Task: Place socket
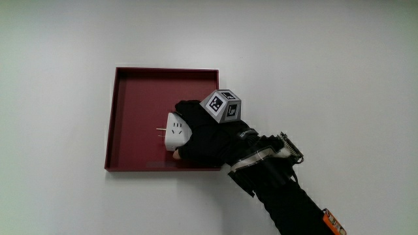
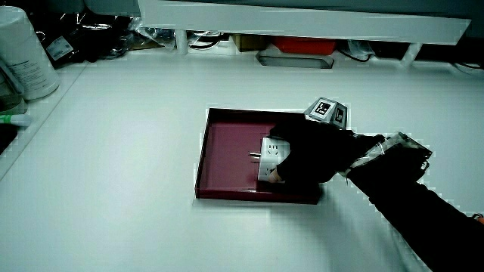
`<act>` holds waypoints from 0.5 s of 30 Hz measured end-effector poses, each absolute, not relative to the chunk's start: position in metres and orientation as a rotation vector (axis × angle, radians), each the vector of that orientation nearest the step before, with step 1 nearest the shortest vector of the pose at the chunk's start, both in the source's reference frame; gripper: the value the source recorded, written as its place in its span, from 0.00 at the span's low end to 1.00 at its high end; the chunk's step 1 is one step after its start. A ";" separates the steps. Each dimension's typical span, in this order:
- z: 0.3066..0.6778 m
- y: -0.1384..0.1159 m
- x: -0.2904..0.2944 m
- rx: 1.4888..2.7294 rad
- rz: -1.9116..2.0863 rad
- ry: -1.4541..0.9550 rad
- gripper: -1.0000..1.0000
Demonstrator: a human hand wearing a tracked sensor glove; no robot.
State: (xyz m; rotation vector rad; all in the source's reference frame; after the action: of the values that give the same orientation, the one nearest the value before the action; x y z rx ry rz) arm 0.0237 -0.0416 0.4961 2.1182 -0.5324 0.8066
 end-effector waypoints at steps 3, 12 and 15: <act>0.496 -0.041 0.028 2.088 0.833 -0.547 0.28; 0.454 -0.041 0.059 1.998 0.926 -0.617 0.00; 0.436 -0.039 0.073 1.985 0.945 -0.601 0.00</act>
State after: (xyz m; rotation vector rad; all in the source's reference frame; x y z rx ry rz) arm 0.0735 -0.0389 0.4360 1.9845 -0.6011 0.9450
